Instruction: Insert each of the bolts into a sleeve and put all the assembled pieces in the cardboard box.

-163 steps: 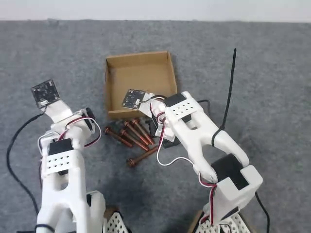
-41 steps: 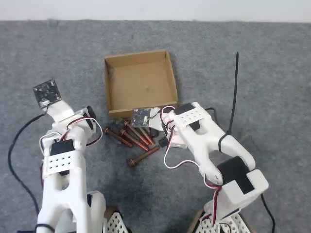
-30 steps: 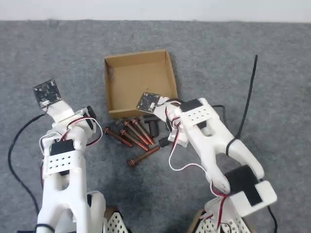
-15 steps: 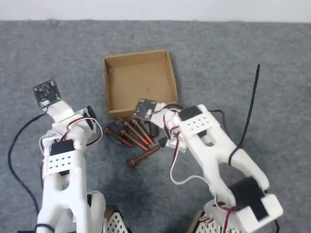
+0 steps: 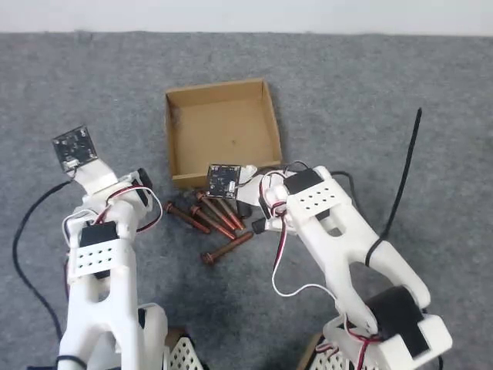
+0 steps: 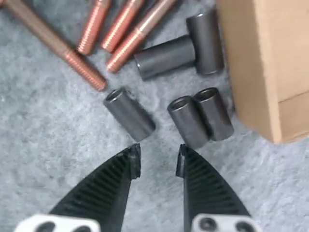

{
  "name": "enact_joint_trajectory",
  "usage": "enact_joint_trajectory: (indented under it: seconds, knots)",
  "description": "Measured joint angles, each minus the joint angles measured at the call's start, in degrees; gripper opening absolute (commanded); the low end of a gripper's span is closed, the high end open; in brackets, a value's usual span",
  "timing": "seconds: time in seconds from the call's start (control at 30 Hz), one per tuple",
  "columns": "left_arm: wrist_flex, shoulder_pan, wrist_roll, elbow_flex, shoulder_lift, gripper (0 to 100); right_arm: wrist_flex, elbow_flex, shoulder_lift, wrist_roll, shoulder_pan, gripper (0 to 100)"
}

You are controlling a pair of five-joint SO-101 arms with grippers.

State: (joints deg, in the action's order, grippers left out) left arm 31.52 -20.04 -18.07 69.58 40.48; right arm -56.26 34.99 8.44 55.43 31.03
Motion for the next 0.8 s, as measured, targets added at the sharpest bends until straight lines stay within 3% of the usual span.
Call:
enact_joint_trajectory:
  seconds: [0.8]
  knots:
    - [0.0,0.0,0.0,0.0,0.0,17,6.2,-3.3,-10.9,4.5,0.0,12.3]
